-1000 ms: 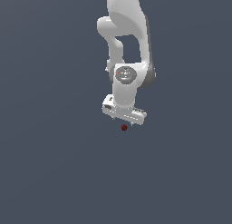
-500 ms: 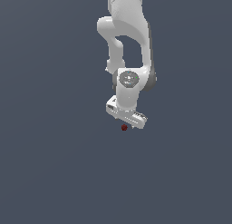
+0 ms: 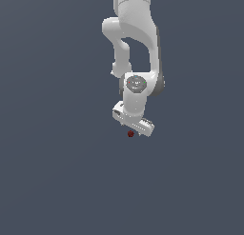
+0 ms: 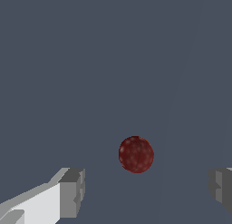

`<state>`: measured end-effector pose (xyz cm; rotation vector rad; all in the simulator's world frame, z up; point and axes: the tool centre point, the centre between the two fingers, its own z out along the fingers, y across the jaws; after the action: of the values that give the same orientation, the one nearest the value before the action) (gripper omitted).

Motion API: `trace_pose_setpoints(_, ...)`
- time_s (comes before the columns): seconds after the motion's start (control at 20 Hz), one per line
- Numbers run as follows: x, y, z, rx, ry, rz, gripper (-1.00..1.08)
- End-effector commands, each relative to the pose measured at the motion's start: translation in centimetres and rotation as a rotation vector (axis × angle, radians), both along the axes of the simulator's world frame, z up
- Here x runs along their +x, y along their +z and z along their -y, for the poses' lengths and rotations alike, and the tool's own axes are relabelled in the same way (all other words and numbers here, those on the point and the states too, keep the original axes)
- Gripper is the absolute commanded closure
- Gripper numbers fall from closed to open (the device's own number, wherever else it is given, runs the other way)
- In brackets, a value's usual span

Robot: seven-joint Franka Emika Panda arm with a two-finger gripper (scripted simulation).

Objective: Pick up the object and move it to a goal position.

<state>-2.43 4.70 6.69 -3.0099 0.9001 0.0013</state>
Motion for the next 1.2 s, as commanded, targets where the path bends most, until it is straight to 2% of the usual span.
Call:
trace_pose_setpoints(0.0,0.0,-0.3,0.0,0.000,0.000,0.000,-0.92)
trace_pose_setpoints(0.5,-0.1,-4.3,0.0,0.000,-0.004,0.001,-0.92)
trace_pose_setpoints(0.75,0.0,-5.0,0.0,0.000,-0.005,0.001,-0.92)
trace_pose_setpoints(0.8,0.0,-5.0,0.0,0.000,-0.005,0.001,1.08)
trace_pose_setpoints(1.15,0.0,-5.0,0.0,0.000,-0.005,0.001,1.08)
